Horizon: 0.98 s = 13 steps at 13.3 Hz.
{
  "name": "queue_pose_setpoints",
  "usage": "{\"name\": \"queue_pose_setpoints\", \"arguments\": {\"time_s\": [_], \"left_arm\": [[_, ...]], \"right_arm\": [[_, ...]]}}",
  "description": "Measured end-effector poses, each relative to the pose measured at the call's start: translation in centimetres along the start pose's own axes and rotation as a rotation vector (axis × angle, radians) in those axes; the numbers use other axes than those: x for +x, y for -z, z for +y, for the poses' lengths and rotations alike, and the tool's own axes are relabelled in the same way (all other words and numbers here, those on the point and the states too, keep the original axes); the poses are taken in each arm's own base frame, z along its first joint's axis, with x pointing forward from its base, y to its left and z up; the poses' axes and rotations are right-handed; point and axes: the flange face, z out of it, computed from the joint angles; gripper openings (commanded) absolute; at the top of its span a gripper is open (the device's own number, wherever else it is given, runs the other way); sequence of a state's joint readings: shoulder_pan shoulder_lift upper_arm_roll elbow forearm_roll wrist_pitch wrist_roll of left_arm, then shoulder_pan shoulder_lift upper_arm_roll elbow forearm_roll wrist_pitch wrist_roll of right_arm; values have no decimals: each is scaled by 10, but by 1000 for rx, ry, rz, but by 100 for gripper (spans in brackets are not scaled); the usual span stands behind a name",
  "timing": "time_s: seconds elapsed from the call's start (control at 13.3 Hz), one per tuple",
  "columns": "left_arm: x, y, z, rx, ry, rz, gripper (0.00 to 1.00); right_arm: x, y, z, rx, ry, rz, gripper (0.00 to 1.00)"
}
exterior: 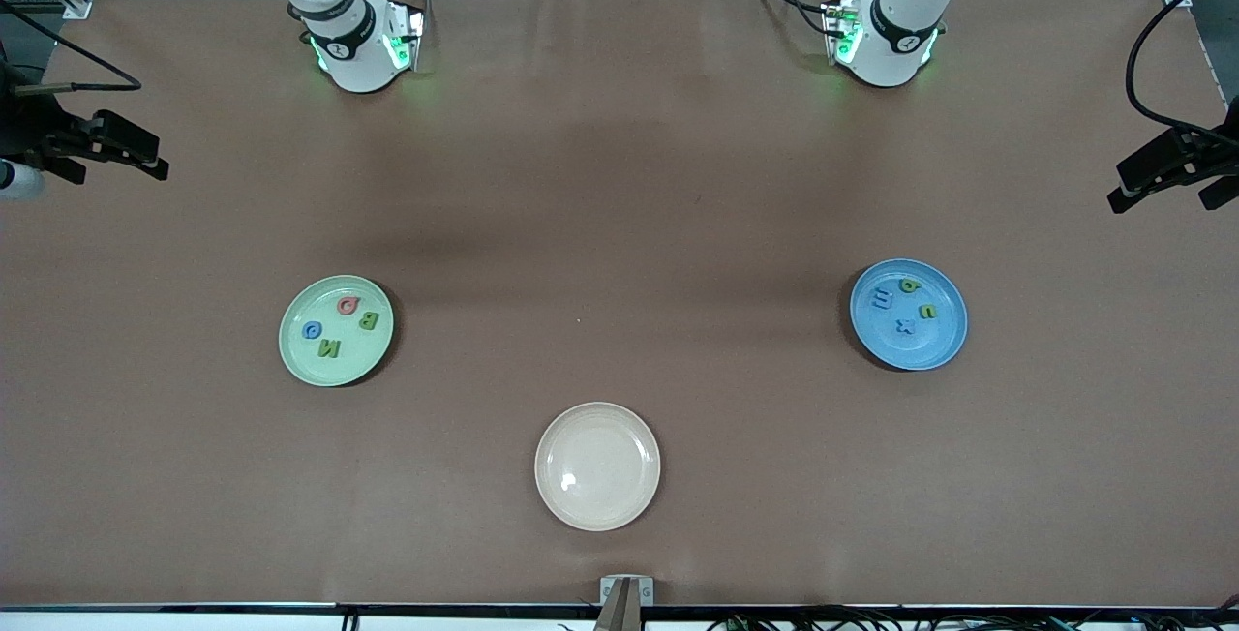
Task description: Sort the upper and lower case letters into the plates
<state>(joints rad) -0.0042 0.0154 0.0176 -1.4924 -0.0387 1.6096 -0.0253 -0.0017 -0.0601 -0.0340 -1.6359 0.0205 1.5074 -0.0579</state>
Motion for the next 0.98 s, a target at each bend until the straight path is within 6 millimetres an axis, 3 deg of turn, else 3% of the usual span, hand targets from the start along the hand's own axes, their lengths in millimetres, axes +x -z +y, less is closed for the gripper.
{"name": "queue_pose_setpoints", "arguments": {"time_s": [0.98], "left_arm": [[0,-5,-5,17,5,-12,100]], "right_arm": [[2,1,1,-11,0,17,100]]}}
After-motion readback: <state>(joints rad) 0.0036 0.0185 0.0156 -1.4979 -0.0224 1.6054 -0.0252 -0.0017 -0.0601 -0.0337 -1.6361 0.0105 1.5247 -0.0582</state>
